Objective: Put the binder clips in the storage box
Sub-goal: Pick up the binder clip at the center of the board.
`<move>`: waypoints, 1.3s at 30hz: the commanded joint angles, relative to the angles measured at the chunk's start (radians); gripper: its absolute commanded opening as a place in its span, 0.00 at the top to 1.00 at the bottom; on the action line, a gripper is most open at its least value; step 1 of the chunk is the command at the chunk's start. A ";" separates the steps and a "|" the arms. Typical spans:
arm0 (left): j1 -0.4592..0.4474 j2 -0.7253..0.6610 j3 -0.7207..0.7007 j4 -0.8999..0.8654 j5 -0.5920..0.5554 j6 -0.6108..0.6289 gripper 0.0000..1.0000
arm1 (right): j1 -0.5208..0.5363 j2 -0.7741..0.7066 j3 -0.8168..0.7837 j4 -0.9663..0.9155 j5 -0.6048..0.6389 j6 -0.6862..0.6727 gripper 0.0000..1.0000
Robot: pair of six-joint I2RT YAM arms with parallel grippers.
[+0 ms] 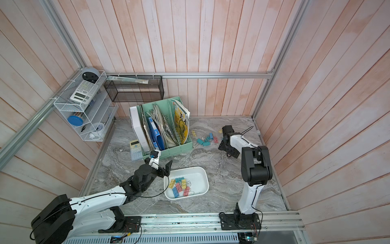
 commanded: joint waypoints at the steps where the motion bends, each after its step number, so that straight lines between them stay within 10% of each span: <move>1: -0.007 0.009 0.016 0.009 0.005 0.009 0.00 | -0.005 0.038 0.025 -0.006 0.038 0.096 0.11; 10: -0.006 0.003 0.014 0.008 0.008 0.006 0.00 | -0.019 0.077 0.011 0.016 0.021 0.164 0.21; 19: -0.007 0.003 0.015 0.008 0.010 0.006 0.00 | -0.033 0.017 -0.096 0.090 -0.022 0.145 0.51; 28: -0.007 0.005 0.015 0.009 0.004 0.009 0.00 | 0.003 -0.287 -0.266 0.147 -0.083 0.010 0.66; 39: -0.007 -0.029 0.006 0.000 -0.005 0.007 0.00 | 0.535 -0.827 -0.383 0.094 -0.191 -0.470 0.73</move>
